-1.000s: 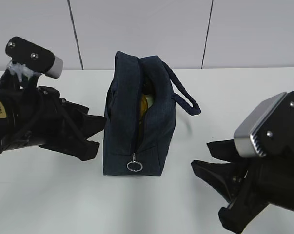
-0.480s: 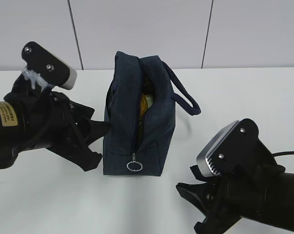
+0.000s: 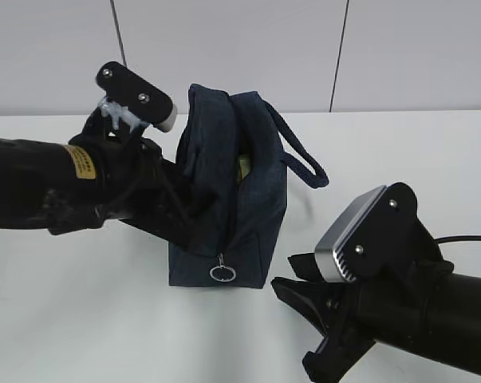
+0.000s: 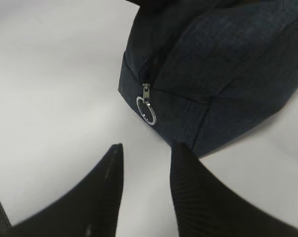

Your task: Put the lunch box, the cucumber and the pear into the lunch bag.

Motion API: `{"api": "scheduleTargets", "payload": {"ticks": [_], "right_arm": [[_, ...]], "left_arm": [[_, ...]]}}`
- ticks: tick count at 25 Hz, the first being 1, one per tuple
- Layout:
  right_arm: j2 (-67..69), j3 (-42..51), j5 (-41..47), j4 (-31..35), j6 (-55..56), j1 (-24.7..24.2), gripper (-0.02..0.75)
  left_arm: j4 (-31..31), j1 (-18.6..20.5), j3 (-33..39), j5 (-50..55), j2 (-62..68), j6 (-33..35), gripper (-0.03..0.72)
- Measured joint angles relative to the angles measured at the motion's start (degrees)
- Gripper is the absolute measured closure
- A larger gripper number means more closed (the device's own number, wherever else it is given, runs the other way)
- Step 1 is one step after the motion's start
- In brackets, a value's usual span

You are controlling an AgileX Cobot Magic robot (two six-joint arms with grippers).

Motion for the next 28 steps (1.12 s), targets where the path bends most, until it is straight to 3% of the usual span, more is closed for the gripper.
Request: {"api": "scheduleTargets", "payload": {"ticks": [5, 12, 19, 24, 28], "right_arm": [[1.2, 0.0, -1.4, -0.2, -0.3, 0.0, 0.487], [3.1, 0.0, -2.7, -0.3, -0.3, 0.0, 0.488], [3.1, 0.0, -4.2, -4.4, -0.3, 0.0, 0.489], [3.1, 0.0, -4.2, -7.7, -0.3, 0.0, 0.485], [4.7, 0.0, -6.4, -9.9, -0.4, 0.0, 0.485]], "left_arm": [[-0.3, 0.1, -1.7, 2.0, 2.4, 0.0, 0.346], [-0.6, 0.1, -1.8, 4.7, 0.9, 0.0, 0.477], [-0.6, 0.1, -1.8, 8.0, -0.5, 0.0, 0.509], [-0.6, 0.2, -1.9, 10.3, -0.5, 0.0, 0.652], [-0.6, 0.2, -1.9, 10.6, -0.5, 0.0, 0.681]]}}
